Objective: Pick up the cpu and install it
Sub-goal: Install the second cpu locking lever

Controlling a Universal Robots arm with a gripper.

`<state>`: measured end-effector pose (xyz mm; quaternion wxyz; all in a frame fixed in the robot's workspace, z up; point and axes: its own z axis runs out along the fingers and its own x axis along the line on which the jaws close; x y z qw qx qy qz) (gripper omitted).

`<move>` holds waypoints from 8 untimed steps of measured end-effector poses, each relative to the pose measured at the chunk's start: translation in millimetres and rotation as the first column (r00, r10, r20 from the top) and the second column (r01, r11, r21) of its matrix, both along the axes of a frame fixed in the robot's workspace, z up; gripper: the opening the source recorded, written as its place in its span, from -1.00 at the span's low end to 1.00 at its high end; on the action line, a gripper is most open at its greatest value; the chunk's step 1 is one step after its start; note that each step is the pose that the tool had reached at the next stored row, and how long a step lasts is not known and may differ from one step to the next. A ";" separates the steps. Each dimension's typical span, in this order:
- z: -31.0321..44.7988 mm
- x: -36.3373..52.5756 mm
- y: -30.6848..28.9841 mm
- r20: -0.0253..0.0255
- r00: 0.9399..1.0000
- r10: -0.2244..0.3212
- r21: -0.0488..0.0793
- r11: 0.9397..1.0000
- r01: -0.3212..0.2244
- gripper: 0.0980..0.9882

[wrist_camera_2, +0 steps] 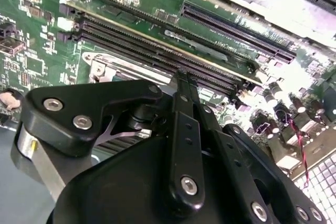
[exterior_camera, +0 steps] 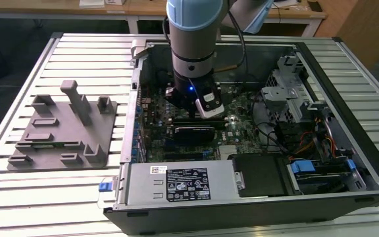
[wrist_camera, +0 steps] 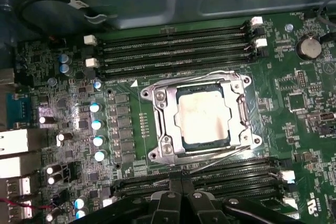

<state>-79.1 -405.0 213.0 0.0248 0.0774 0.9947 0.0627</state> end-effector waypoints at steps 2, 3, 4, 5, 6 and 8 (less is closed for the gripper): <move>-1.0 -0.4 -0.3 0.000 1.000 0.005 0.018 1.000 -0.005 -0.98; -1.5 -0.7 -0.4 0.000 1.000 0.009 0.028 1.000 -0.009 -0.98; -2.1 -0.9 -0.4 0.000 1.000 0.012 0.036 0.999 -0.012 -0.98; -2.6 -1.1 -0.6 0.000 1.000 0.015 0.042 0.999 -0.015 -0.98; -3.2 -1.3 -0.9 0.000 1.000 0.018 0.046 0.999 -0.018 -0.98; -4.2 -1.6 -1.7 0.001 1.000 0.023 0.054 0.998 -0.023 -0.98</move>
